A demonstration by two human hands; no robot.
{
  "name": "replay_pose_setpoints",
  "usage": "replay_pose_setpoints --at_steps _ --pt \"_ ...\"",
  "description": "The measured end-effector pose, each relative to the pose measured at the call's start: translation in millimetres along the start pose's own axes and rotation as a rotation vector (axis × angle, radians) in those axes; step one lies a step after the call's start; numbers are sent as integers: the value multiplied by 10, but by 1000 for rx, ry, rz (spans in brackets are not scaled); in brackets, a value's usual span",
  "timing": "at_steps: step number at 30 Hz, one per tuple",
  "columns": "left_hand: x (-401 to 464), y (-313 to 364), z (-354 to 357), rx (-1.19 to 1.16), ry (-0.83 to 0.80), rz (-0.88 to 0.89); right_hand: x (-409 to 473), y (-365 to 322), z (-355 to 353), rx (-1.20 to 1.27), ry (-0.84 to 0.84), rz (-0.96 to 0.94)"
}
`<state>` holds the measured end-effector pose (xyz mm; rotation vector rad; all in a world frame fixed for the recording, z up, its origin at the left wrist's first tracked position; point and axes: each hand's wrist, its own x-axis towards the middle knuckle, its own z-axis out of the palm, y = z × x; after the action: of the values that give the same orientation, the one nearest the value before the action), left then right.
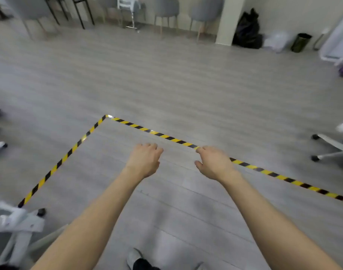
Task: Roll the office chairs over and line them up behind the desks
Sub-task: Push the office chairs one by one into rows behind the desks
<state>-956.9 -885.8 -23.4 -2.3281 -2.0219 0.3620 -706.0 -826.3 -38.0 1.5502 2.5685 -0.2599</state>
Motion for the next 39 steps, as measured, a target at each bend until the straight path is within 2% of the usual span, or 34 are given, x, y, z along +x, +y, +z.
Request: replay_pose_setpoints --at_steps 6,11,15,22,28,34,39 --pt "1059 2112 -526 30 48 339 -1277 2115 77 57 25 402" --pt "1789 3433 -928 98 105 553 -1971 3317 136 137 45 634" --pt "2541 4455 -1172 129 149 656 -2257 4349 256 165 54 781" --pt "4124 6126 -1430 128 167 760 -2091 6435 169 124 101 894" --pt "5236 7327 -2123 118 207 832 -1917 7874 -200 100 117 923" --pt "6296 8504 -2678 81 222 869 -1877 9206 -414 142 188 996" --pt "7222 9621 -2982 42 265 853 -1778 10628 -356 153 221 1015"
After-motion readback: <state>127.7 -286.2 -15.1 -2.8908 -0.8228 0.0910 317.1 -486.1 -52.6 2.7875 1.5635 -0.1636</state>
